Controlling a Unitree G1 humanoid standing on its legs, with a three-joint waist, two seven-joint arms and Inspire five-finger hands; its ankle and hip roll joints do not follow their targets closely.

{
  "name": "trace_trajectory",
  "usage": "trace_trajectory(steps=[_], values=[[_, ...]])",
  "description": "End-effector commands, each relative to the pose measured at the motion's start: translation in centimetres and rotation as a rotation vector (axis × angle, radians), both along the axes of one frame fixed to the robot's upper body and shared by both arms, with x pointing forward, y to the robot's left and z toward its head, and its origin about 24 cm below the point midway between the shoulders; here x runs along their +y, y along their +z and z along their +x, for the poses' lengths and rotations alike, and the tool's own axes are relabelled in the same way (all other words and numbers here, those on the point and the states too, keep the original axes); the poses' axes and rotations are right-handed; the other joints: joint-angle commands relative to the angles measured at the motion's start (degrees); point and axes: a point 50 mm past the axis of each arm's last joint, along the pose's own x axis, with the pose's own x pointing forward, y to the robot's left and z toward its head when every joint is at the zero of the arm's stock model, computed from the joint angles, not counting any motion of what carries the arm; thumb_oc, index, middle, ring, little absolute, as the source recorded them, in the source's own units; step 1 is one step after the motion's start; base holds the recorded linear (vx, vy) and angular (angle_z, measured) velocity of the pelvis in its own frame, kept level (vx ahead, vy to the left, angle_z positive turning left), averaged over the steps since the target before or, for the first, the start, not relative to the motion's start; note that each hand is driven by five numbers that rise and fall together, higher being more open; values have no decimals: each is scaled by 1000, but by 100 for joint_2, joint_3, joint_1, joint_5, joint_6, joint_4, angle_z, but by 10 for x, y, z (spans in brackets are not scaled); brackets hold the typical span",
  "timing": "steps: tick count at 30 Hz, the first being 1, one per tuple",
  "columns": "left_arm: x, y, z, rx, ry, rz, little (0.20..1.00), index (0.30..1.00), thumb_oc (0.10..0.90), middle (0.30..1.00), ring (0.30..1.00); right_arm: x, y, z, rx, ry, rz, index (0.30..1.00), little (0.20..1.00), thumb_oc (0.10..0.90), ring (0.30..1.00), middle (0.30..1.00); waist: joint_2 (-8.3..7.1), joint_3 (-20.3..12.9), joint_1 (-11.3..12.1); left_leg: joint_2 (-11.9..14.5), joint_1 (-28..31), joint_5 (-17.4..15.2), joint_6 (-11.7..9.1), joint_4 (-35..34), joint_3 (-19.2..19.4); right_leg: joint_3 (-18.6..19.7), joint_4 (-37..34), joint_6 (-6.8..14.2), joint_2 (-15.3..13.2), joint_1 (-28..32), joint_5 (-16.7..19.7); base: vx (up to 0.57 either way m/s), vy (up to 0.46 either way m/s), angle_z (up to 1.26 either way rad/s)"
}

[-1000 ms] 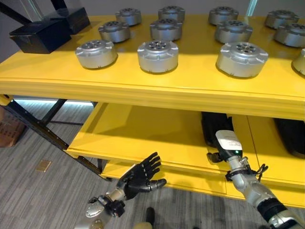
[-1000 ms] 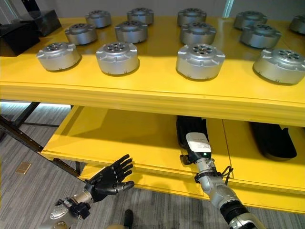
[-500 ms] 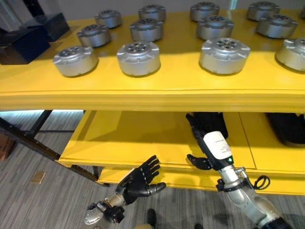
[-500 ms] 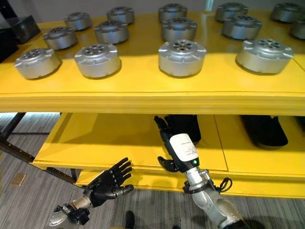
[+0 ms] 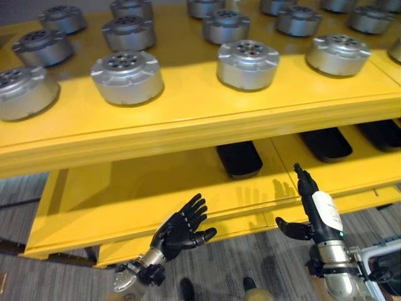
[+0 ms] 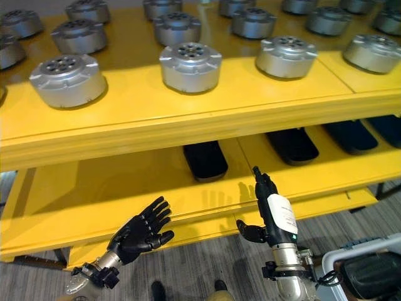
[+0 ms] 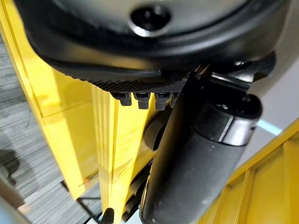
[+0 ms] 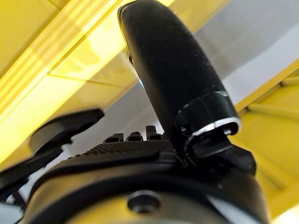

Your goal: Move parts from the plastic box to the shelf.

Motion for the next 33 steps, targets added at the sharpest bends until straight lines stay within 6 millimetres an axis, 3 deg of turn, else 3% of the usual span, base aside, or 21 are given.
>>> trace_trajectory(steps=[1, 2, 4, 11, 14, 17, 26, 31, 33], values=[[-4, 42, 22, -258, -6, -34, 1000, 1000, 900, 1000, 1000, 6, 48, 20, -274, 52, 43, 1000, 1000, 900, 1000, 1000, 57, -93, 86, 104, 626, -1182, 208, 49, 647, -567, 387, 249, 35, -591, 21, -154, 50, -62], [-3, 46, 24, -279, 19, -18, 1000, 1000, 900, 1000, 1000, 10, 50, 19, -278, 85, 48, 1000, 1000, 900, 1000, 1000, 11, -40, 75, 130, 630, -1216, 261, 69, 959, -821, 530, 313, -4, -735, 36, -109, 57, -75], [-3, 49, 26, -301, 12, -16, 1000, 1000, 900, 1000, 1000, 10, 50, 19, -282, 87, 59, 1000, 1000, 900, 1000, 1000, 10, -35, 72, 126, 659, -1344, 333, 87, 1046, -963, 732, 381, -57, -727, -115, -118, 39, -94], [-11, 55, 35, -369, -66, 61, 1000, 1000, 900, 1000, 1000, 14, 46, 29, -300, 116, 78, 1000, 1000, 900, 1000, 1000, 38, -90, 235, 213, 248, -1306, 525, 504, 1351, -1377, 2179, 109, -382, -786, -147, -163, -74, -47], [-9, 57, 39, -379, -78, 32, 1000, 1000, 900, 1000, 1000, 24, 49, 42, -299, 165, 64, 1000, 1000, 900, 1000, 1000, 41, -131, 441, 369, 27, -1220, 401, 704, 1713, -1912, 1725, -28, -366, -441, -299, -215, -269, -41], [-9, 59, 39, -409, -124, 63, 1000, 1000, 900, 1000, 1000, 27, 51, 49, -282, 174, 70, 1000, 1000, 900, 1000, 1000, 49, -178, 595, 586, -118, -1017, 214, 786, 2019, -2356, 963, -131, -138, 31, -542, -155, -273, -87], [-21, 55, 33, -418, -256, 104, 1000, 1000, 900, 1000, 1000, 17, 49, 54, -278, 106, -12, 1000, 1000, 900, 1000, 1000, 181, -233, 344, 815, -157, -625, -83, 573, 2332, -2203, 147, -368, 420, 240, -480, -138, -232, -54], [-22, 60, 36, -444, -228, 42, 1000, 1000, 900, 1000, 1000, -4, 46, 44, -279, 34, -90, 1000, 1000, 900, 1000, 1000, 202, -193, -52, 955, -169, -401, -257, 479, 2140, -1622, 211, -625, 883, 98, -584, -114, -249, -42], [-22, 62, 39, -458, -203, 39, 1000, 1000, 900, 1000, 1000, -7, 44, 42, -274, 27, -92, 1000, 1000, 900, 1000, 1000, 184, -196, -82, 1015, -167, -278, -350, 490, 1920, -1415, 226, -675, 993, 83, -608, -42, -254, -49]])
